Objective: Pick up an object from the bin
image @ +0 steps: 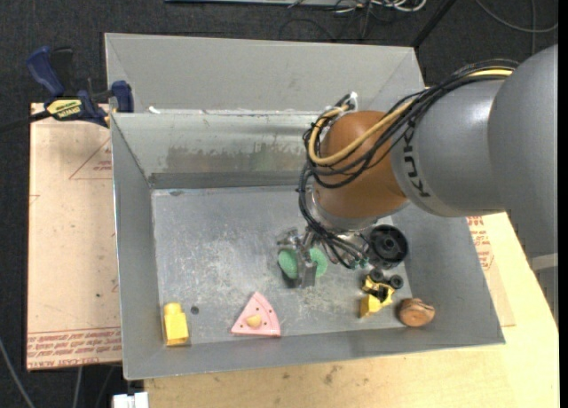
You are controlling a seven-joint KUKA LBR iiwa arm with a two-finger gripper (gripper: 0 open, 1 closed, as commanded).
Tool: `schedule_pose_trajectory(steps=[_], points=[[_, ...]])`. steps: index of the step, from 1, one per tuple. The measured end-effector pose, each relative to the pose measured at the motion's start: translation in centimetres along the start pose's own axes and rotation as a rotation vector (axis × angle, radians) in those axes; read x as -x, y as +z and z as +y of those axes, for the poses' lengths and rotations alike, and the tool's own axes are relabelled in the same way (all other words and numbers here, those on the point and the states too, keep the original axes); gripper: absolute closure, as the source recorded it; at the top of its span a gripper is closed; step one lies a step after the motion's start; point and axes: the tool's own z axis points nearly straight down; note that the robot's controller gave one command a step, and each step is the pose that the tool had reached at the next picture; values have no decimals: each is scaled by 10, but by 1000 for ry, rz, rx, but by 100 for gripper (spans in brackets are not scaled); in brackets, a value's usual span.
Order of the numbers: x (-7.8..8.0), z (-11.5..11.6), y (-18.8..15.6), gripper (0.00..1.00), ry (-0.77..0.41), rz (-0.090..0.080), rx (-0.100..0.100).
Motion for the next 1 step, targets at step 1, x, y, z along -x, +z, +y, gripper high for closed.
schedule_pose_trajectory(steps=[1], points=[[0, 0, 0, 100, 0, 0, 0]])
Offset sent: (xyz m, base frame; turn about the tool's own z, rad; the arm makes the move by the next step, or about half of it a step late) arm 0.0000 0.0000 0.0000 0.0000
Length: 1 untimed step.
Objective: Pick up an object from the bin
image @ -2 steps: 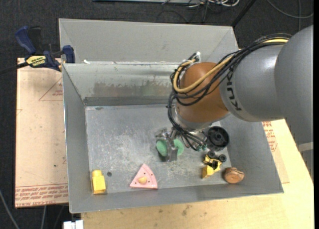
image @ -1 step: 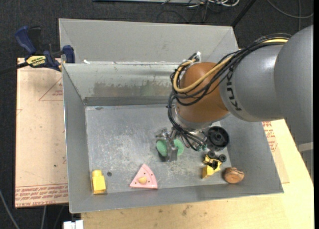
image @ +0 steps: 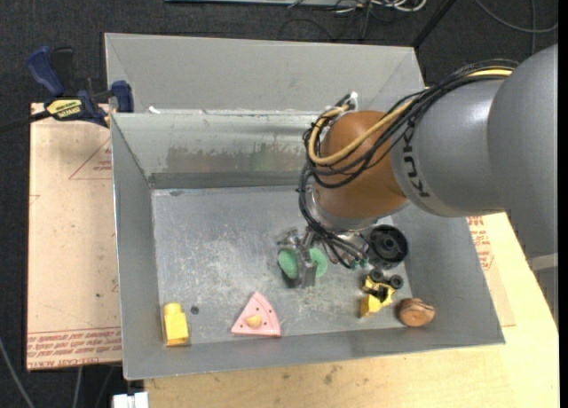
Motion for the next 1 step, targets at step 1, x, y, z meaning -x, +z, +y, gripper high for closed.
schedule_pose_trajectory(steps=[1], points=[[0, 0, 0, 100, 0, 0, 0]])
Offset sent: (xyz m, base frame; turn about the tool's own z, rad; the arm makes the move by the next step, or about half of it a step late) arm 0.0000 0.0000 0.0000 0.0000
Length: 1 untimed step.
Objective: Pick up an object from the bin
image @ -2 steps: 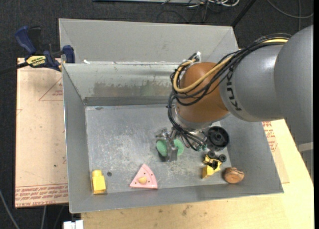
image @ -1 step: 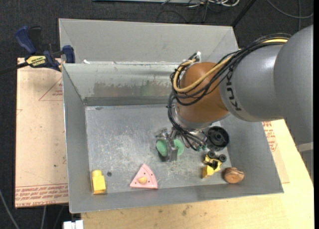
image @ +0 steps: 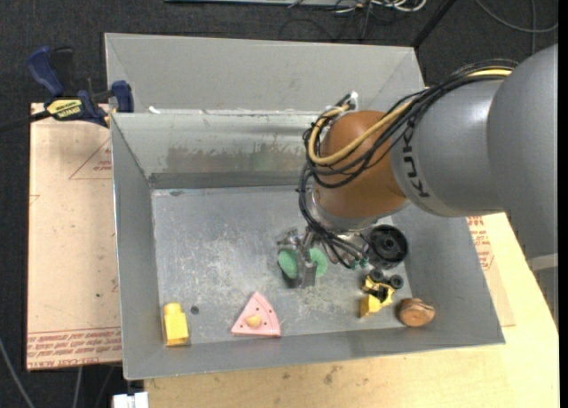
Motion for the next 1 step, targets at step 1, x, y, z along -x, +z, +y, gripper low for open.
schedule_pose_trajectory(steps=[1], points=[[0, 0, 0, 100, 0, 0, 0]])
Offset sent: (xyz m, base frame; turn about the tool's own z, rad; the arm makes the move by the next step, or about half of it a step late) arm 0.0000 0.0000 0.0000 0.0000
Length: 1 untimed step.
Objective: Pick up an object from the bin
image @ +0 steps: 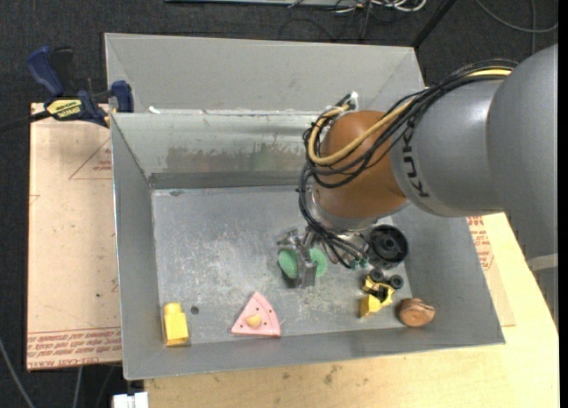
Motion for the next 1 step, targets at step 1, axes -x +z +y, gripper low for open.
schedule_pose_trajectory(steps=[1], points=[[0, 0, 0, 100, 0, 0, 0]])
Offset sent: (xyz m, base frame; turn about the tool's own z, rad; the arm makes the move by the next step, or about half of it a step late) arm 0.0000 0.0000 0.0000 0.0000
